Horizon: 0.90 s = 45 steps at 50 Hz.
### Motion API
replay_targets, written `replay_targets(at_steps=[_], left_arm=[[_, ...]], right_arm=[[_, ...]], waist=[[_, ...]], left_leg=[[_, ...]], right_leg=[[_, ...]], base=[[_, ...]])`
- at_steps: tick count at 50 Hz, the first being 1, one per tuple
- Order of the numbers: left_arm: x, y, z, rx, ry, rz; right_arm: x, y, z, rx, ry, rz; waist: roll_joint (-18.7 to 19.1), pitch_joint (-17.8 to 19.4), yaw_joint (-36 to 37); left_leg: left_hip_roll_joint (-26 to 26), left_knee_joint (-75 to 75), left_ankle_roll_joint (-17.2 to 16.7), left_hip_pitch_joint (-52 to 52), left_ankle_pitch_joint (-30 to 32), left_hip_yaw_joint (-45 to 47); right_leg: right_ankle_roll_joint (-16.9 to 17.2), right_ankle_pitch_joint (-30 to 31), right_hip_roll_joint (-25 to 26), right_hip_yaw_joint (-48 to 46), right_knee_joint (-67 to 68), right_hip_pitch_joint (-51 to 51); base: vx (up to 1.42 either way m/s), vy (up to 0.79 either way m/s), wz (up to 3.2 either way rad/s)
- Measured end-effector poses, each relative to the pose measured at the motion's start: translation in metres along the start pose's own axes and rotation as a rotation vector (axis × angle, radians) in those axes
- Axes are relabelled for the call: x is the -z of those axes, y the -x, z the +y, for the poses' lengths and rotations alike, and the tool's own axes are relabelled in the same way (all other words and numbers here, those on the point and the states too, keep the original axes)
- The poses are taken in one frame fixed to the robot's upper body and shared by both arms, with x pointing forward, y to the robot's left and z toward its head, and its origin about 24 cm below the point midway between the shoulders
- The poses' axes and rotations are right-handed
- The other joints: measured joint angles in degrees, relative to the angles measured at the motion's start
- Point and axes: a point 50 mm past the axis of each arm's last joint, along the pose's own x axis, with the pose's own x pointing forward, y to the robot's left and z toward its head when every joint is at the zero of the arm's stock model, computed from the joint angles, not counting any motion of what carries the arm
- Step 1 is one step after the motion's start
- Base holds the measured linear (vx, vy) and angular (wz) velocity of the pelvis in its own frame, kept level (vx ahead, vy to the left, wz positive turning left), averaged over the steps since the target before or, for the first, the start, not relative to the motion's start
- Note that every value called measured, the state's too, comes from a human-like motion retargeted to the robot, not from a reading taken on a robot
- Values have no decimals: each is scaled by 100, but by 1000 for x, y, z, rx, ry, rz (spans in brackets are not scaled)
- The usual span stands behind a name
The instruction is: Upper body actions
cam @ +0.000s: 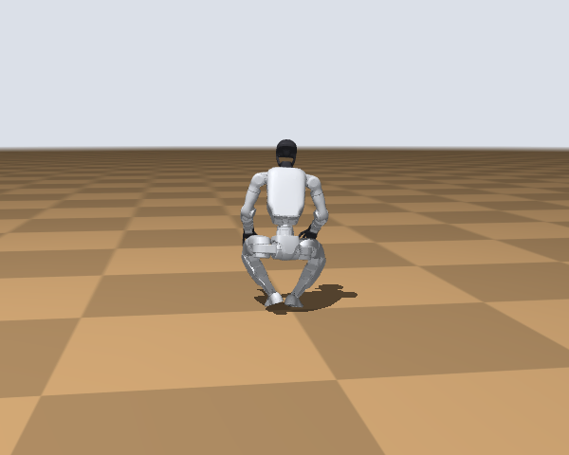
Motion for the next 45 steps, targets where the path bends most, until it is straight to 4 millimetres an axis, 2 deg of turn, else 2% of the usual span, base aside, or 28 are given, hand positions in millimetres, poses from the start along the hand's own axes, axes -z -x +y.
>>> replay_targets(at_steps=[5,10,15,45], left_arm=[[0,1,7,-10,-50,-10],[0,2,5,-18,-30,-8],[2,4,2,3,-29,-2],[6,3,-8,59,18,23]], right_arm=[[-4,2,-1,-14,-29,-17],[-7,4,1,-28,-54,-22],[-10,5,0,-22,-76,-39],[-6,2,3,-92,-11,-11]], waist=[[-18,63,-54],[-8,23,-47],[-9,-50,20],[-17,-100,-44]], left_leg=[[130,327,-547,-43,239,-214],[210,430,-1057,-98,437,-448],[328,413,-1354,-138,576,-598],[225,480,-1348,-126,582,-619]], right_leg=[[0,69,2,-66,115,-31],[0,213,111,-241,54,-84],[0,395,176,-364,-58,-126],[0,288,213,-247,41,-127]], base=[[0,0,0],[-3,-2,-20],[-2,-2,-28],[0,0,-1]])
